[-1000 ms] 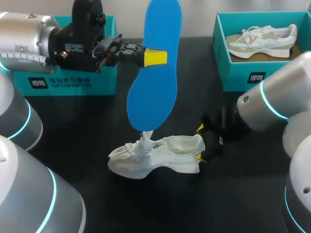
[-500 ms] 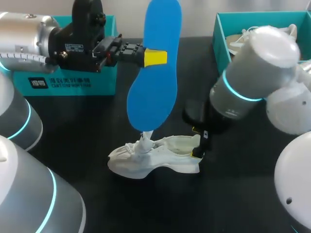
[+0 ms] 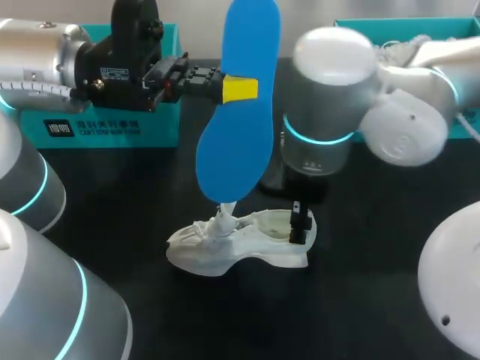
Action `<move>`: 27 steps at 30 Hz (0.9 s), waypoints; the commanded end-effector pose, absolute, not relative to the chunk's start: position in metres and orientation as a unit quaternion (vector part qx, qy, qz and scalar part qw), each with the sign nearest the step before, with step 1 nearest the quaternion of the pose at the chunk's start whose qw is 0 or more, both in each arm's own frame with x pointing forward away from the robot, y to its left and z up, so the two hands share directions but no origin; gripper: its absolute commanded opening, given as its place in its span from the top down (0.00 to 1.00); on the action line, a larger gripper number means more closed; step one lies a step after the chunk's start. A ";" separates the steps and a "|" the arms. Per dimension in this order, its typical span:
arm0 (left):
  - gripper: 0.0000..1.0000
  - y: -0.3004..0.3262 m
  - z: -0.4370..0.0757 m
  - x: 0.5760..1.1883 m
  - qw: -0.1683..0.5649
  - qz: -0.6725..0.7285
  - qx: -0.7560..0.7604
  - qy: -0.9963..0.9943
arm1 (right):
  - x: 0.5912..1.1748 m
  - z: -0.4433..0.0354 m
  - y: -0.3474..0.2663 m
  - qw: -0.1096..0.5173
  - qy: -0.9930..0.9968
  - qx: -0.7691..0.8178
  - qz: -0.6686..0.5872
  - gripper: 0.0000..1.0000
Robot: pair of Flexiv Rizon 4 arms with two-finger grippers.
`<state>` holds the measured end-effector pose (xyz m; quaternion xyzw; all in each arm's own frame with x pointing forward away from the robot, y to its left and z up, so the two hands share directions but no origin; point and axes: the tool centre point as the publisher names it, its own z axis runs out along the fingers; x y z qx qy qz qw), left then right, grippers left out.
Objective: Take the shoe out of the shoebox, open the shoe tongue, remove and reinsert the insole, then place the shoe into the shoebox
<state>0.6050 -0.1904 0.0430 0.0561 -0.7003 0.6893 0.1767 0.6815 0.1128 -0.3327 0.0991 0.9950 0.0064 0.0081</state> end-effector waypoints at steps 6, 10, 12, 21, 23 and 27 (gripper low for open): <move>1.00 -0.190 0.043 0.605 0.177 0.689 0.056 -0.701 | 0.681 -0.328 0.124 0.004 0.992 0.097 -0.083 0.00; 1.00 -0.190 0.043 0.605 0.177 0.689 0.056 -0.701 | 0.686 -0.321 0.131 0.015 0.993 0.086 -0.076 0.00; 1.00 -0.190 0.043 0.605 0.177 0.689 0.056 -0.701 | 0.690 -0.319 0.135 0.017 0.994 0.081 -0.074 0.00; 1.00 -0.190 0.043 0.605 0.177 0.689 0.056 -0.701 | 0.710 -0.322 0.151 0.029 0.996 0.055 -0.065 0.00; 1.00 -0.190 0.043 0.605 0.177 0.689 0.056 -0.701 | 0.715 -0.326 0.153 0.032 0.997 0.045 -0.057 0.00; 1.00 -0.190 0.043 0.605 0.177 0.689 0.056 -0.701 | 0.720 -0.337 0.159 0.033 0.998 0.028 -0.055 0.00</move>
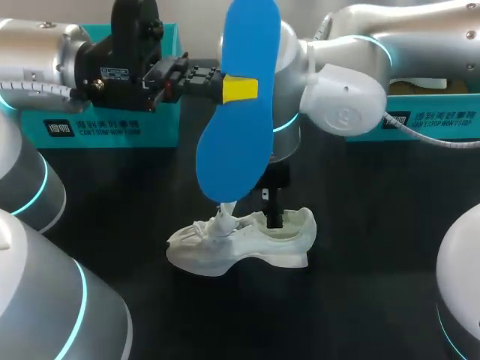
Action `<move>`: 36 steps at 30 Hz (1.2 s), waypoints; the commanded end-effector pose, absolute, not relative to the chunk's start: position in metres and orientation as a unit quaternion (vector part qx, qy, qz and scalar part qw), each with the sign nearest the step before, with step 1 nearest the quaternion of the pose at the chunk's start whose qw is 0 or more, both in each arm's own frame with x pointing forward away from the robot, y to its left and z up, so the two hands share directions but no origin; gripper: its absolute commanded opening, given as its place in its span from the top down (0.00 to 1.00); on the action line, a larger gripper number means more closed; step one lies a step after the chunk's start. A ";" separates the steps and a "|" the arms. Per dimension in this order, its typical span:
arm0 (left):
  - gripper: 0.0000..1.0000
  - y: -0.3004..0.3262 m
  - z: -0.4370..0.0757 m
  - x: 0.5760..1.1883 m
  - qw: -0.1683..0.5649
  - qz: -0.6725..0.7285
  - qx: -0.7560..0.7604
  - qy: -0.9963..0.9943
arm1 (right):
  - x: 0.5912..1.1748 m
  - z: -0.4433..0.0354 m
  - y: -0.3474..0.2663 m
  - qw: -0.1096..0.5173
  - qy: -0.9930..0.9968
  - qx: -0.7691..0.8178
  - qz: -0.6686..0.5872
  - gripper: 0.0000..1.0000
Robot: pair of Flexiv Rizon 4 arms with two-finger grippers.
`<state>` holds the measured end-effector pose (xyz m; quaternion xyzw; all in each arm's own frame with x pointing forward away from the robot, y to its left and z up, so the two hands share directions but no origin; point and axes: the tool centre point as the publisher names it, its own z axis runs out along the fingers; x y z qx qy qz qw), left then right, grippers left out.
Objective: Take the shoe out of the shoebox, open the shoe tongue, remove and reinsert the insole, then place the shoe into the shoebox
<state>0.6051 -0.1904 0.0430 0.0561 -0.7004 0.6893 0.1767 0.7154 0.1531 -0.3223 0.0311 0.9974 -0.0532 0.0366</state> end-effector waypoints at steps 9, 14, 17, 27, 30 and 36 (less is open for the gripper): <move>1.00 -0.190 0.043 0.605 0.177 0.689 0.056 -0.701 | 0.727 -0.356 0.167 0.027 0.999 0.023 -0.039 0.00; 1.00 -0.190 0.043 0.605 0.177 0.689 0.056 -0.701 | 0.729 -0.365 0.172 0.025 0.999 0.022 -0.034 0.00; 1.00 -0.190 0.043 0.605 0.177 0.689 0.056 -0.701 | 0.728 -0.372 0.174 0.020 0.999 0.021 -0.030 0.00; 1.00 -0.190 0.043 0.605 0.177 0.689 0.056 -0.701 | 0.726 -0.380 0.177 0.012 0.999 0.018 -0.026 1.00; 1.00 -0.190 0.043 0.605 0.177 0.689 0.056 -0.701 | 0.725 -0.381 0.178 0.008 0.999 0.017 -0.027 1.00; 1.00 -0.190 0.043 0.605 0.177 0.689 0.056 -0.701 | 0.723 -0.381 0.180 0.003 0.999 0.015 -0.031 1.00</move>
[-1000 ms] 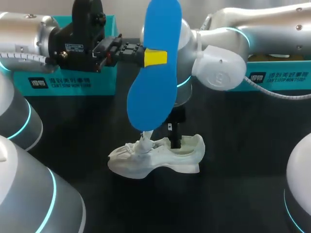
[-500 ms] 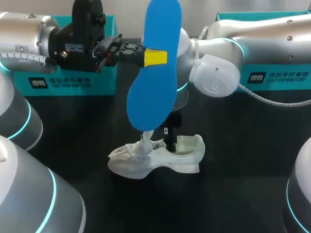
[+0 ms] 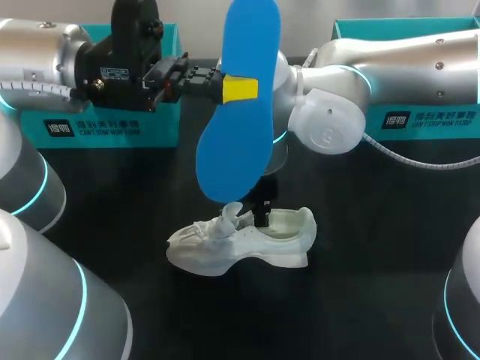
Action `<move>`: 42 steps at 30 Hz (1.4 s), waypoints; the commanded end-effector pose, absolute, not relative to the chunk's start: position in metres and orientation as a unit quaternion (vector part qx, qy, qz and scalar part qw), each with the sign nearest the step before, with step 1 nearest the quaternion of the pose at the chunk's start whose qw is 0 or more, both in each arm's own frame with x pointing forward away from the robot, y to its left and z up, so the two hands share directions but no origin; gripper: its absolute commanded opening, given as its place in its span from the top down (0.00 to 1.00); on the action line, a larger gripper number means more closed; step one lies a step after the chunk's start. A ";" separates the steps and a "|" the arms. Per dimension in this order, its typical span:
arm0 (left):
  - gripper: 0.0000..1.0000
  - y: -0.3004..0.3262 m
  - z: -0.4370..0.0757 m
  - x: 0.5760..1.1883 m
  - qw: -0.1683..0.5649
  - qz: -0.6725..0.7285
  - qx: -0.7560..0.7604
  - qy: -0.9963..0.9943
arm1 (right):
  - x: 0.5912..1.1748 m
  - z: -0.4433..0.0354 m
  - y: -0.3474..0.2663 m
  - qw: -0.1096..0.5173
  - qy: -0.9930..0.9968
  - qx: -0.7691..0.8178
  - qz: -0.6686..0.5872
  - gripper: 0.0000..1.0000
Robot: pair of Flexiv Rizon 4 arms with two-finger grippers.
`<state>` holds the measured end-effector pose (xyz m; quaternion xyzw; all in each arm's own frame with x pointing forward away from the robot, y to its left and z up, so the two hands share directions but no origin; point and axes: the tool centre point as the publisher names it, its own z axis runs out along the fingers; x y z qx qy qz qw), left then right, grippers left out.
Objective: Take the shoe out of the shoebox, open the shoe tongue, remove and reinsert the insole, then place the shoe into the shoebox
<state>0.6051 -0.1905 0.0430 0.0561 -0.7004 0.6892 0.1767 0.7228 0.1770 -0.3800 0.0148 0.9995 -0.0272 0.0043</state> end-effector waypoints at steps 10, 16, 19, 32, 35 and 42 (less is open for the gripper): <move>1.00 -0.190 0.043 0.605 0.177 0.689 0.056 -0.701 | 0.717 -0.371 0.180 -0.007 0.999 0.029 -0.033 1.00; 1.00 -0.190 0.043 0.605 0.177 0.689 0.056 -0.701 | 0.712 -0.358 0.176 -0.008 0.996 0.088 -0.029 1.00; 1.00 -0.190 0.043 0.605 0.177 0.689 0.056 -0.701 | 0.709 -0.348 0.175 -0.010 0.993 0.113 -0.024 1.00; 1.00 -0.190 0.043 0.605 0.177 0.689 0.056 -0.701 | 0.706 -0.335 0.177 -0.022 0.965 0.259 0.020 1.00; 1.00 -0.190 0.043 0.605 0.177 0.689 0.056 -0.701 | 0.706 -0.335 0.177 -0.022 0.965 0.259 0.020 1.00; 1.00 -0.190 0.049 0.605 0.176 0.689 0.055 -0.701 | 0.706 -0.335 0.177 -0.022 0.965 0.259 0.020 1.00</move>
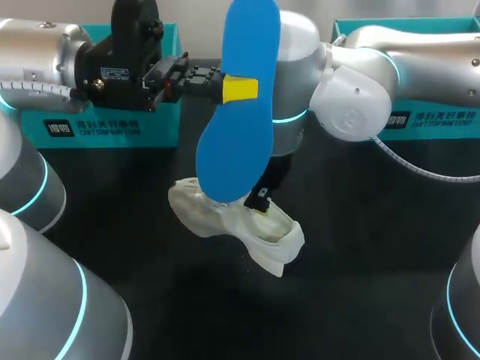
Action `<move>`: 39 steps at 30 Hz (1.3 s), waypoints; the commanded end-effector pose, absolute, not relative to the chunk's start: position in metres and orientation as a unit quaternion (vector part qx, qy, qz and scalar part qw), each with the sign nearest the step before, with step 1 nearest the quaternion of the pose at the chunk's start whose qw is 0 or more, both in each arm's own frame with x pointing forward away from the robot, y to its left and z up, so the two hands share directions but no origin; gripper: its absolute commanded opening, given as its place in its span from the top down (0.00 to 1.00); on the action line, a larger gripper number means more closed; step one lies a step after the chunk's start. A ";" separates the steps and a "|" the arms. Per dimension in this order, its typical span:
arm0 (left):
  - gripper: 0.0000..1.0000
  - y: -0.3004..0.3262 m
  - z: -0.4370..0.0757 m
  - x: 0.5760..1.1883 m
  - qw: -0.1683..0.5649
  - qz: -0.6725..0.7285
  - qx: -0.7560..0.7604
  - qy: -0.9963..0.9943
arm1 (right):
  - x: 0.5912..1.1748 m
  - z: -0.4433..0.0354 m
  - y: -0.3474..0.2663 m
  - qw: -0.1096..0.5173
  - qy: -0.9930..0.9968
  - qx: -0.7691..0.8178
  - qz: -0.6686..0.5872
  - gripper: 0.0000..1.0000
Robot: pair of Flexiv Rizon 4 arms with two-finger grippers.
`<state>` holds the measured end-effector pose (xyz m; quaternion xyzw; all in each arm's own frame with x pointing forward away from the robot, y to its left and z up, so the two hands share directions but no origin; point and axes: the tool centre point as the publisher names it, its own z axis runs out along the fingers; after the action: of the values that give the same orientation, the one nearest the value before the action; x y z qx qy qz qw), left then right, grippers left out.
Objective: Take the shoe out of the shoebox, open the shoe tongue, remove and reinsert the insole, then place the shoe into the shoebox
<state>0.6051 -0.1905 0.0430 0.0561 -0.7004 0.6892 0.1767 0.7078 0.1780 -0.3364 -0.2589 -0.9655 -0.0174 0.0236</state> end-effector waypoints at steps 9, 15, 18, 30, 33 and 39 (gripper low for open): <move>1.00 -0.167 0.059 0.594 0.165 0.680 0.094 -0.709 | 0.698 -0.331 0.178 0.033 -0.935 -0.348 -0.059 1.00; 1.00 -0.151 0.054 0.589 0.176 0.684 0.122 -0.697 | 0.684 -0.337 0.180 0.035 -0.908 -0.413 -0.066 1.00; 1.00 -0.142 0.054 0.589 0.191 0.692 0.120 -0.686 | 0.679 -0.338 0.184 0.036 -0.895 -0.440 -0.069 1.00; 1.00 -0.128 0.055 0.571 0.217 0.693 0.103 -0.679 | 0.670 -0.339 0.194 0.042 -0.868 -0.491 -0.059 1.00; 1.00 -0.128 0.055 0.571 0.217 0.693 0.103 -0.679 | 0.670 -0.339 0.194 0.042 -0.868 -0.491 -0.059 1.00; 1.00 -0.128 0.055 0.571 0.217 0.693 0.103 -0.679 | 0.670 -0.339 0.194 0.042 -0.868 -0.491 -0.059 1.00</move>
<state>0.5717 -0.1287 0.0550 0.1029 -0.6792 0.6933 0.2178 0.6707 0.1928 -0.3392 -0.4907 -0.8683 -0.0591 0.0425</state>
